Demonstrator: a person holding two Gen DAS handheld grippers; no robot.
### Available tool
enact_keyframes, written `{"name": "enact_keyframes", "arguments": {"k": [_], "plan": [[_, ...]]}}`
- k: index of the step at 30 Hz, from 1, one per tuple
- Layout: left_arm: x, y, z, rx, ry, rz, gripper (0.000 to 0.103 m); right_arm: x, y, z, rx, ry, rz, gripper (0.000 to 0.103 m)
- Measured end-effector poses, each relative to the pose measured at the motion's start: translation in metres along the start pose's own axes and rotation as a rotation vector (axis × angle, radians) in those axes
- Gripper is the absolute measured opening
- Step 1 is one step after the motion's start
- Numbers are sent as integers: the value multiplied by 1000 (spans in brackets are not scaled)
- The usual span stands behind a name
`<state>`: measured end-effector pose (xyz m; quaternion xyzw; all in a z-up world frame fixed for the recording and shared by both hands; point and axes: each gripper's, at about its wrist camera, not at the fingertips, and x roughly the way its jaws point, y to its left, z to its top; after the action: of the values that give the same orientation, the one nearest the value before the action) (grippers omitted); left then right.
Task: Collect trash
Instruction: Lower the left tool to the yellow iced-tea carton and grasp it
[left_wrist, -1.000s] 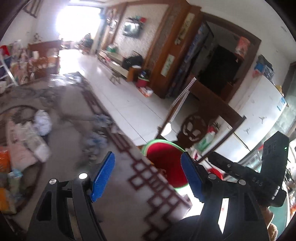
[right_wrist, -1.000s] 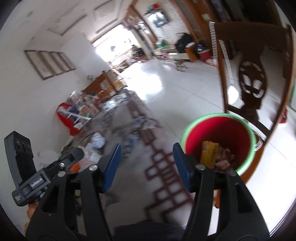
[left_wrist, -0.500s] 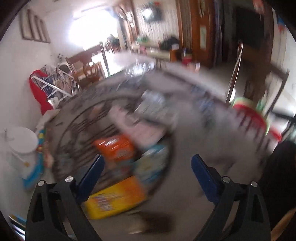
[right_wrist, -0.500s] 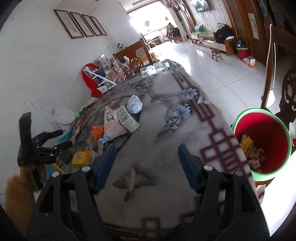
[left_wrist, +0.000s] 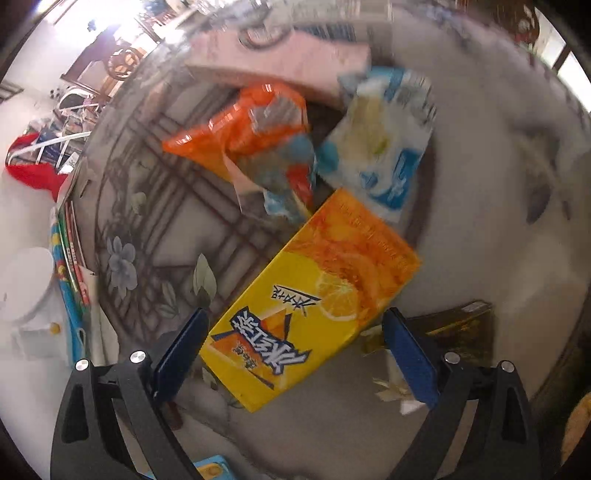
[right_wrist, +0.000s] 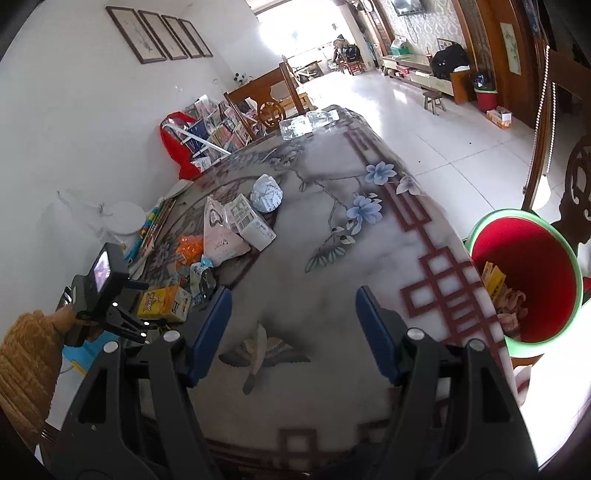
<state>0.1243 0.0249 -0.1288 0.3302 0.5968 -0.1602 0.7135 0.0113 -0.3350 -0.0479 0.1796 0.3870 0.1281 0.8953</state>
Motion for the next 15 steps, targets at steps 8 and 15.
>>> {"name": "enact_keyframes", "arguments": {"k": [8, 15], "plan": [[-2, 15, -1, -156, -33, -56, 81, 3, -1, 0, 6, 19, 15, 67], [-6, 20, -9, -250, -45, -89, 64, 3, 0, 0, 1, 23, 15, 69]]}}
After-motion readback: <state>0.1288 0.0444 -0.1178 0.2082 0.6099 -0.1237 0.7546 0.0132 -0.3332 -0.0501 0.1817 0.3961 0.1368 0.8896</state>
